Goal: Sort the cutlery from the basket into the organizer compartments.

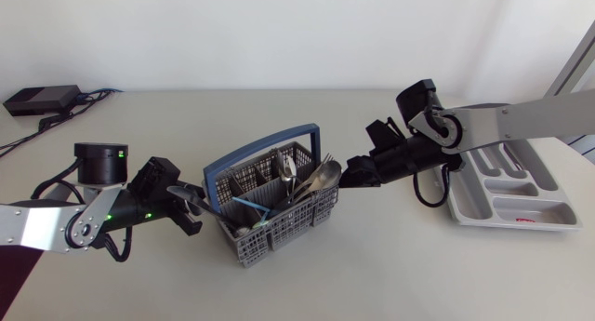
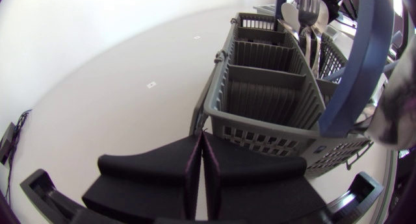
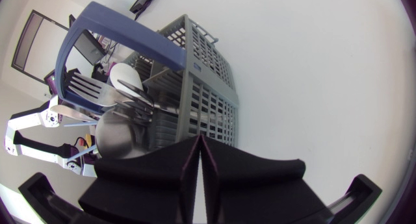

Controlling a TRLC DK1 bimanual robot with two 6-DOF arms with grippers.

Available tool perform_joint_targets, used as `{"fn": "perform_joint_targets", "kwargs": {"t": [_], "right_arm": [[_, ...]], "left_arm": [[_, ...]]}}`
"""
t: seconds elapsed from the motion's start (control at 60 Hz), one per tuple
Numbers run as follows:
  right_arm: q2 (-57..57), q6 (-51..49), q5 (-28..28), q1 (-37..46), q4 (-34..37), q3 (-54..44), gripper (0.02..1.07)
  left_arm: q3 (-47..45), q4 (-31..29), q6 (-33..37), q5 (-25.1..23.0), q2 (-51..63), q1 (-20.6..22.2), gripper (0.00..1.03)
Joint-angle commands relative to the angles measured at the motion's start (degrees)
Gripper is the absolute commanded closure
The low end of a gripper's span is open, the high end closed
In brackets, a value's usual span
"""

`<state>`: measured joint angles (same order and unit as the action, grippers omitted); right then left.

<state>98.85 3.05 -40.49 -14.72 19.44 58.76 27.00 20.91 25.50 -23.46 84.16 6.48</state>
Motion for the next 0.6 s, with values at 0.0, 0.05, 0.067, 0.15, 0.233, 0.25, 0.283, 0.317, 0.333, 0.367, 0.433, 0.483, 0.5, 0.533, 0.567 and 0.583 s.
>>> {"fn": "perform_joint_targets", "kwargs": {"t": [0.0, 0.05, 0.067, 0.15, 0.233, 0.25, 0.283, 0.317, 0.333, 0.367, 0.433, 0.483, 0.5, 0.533, 0.567, 0.583], "right_arm": [[-1.7, -0.9, -1.2, -1.6, 0.3, -3.0, 0.98], [-2.2, -0.9, -1.3, -2.1, 0.1, -3.7, 0.98], [-2.3, -0.9, -1.3, -2.2, 0.0, -3.8, 0.98], [-3.0, -0.8, -1.3, -2.9, -0.1, -4.5, 0.98], [-3.5, -0.5, -1.3, -3.9, -0.3, -4.9, 0.98], [-3.5, -0.5, -1.3, -4.1, -0.3, -4.9, 0.98], [-3.8, -0.2, -1.3, -4.4, -0.4, -4.9, 0.98], [-3.8, -0.1, -1.3, -4.8, -0.5, -4.8, 0.98], [-3.9, 0.0, -1.3, -5.0, -0.6, -4.7, 0.98], [-3.9, 0.4, -1.3, -5.4, -1.0, -4.6, 0.98], [-3.8, 0.8, -1.0, -6.3, -1.6, -4.1, 0.98], [-3.6, 1.6, -0.7, -6.7, -2.7, -3.7, 0.98], [-3.5, 1.8, -0.7, -6.7, -2.9, -3.5, 0.98], [-2.8, 1.9, -0.6, -7.0, -3.0, -2.9, 0.98], [-2.3, 2.0, -0.6, -7.0, -3.0, -2.2, 0.98], [-1.9, 2.0, -0.6, -7.0, -3.1, -1.8, 0.98]], "left_arm": [[2.6, 0.2, -1.2, -3.2, 2.8, -1.2, 1.00], [3.3, 0.0, -1.3, -5.2, 3.6, -1.6, 1.00], [3.6, -0.1, -1.4, -5.8, 3.9, -1.8, 1.00], [5.0, -0.3, -1.6, -8.4, 5.8, -2.3, 1.00], [6.4, -0.3, -1.7, -9.0, 7.9, -2.4, 1.00], [6.7, -0.3, -1.7, -9.3, 8.3, -2.5, 1.00], [7.4, -0.3, -1.7, -10.0, 9.1, -2.8, 1.00], [7.9, -0.3, -1.7, -10.3, 9.7, -2.8, 1.00], [8.2, -0.3, -1.7, -10.5, 10.0, -2.9, 1.00], [8.8, -0.3, -1.7, -10.7, 10.7, -3.0, 1.00], [9.8, -0.3, -1.7, -11.5, 11.8, -3.1, 1.00], [10.7, -0.2, -1.7, -11.8, 12.7, -3.2, 1.00], [11.1, -0.2, -1.7, -11.8, 13.0, -3.3, 1.00], [11.8, -0.2, -1.7, -11.9, 13.7, -3.4, 1.00], [12.6, -0.2, -1.7, -12.0, 14.5, -3.5, 1.00], [13.1, -0.2, -1.8, -12.0, 14.8, -3.6, 1.00]]}}
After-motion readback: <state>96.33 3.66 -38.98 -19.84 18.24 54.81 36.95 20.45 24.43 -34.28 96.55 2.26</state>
